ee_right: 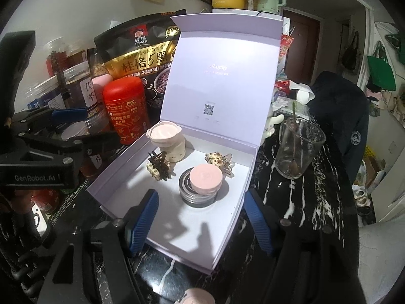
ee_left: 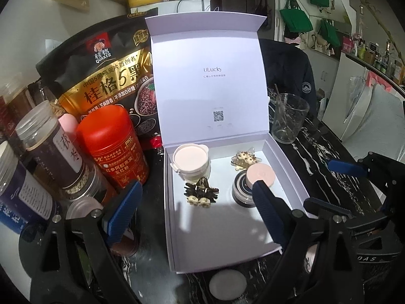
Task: Organize objects
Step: 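Withdraw both open tools from the box toward the grey ball and pink compact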
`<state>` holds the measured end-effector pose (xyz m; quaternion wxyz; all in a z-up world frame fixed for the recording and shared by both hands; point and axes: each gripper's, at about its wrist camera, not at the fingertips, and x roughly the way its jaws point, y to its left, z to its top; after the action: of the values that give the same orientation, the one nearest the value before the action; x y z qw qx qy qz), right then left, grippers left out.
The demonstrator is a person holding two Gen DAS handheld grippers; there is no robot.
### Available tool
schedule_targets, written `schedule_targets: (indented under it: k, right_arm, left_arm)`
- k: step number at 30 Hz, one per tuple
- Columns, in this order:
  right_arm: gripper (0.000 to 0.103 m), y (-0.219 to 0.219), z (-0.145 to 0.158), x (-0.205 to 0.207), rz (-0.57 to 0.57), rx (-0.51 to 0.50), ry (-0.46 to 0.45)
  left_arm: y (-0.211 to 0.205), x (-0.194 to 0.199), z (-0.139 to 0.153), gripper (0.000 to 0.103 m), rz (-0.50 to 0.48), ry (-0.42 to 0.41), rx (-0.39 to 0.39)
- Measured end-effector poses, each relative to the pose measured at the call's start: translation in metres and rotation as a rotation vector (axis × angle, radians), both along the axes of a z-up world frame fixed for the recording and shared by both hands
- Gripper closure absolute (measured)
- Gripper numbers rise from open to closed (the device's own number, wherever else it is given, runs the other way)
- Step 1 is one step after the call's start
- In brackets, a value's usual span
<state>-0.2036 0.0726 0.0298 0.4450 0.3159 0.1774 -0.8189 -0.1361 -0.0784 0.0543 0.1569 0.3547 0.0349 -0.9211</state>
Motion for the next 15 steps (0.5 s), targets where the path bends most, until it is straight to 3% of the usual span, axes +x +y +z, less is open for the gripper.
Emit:
schedule_targets:
  k: [15]
  right_arm:
    - [0.03,0.026,0.007,0.028,-0.034,-0.005,0.017]
  left_arm:
    - [0.018,0.042,0.005,0.008,0.015,0.029,-0.039]
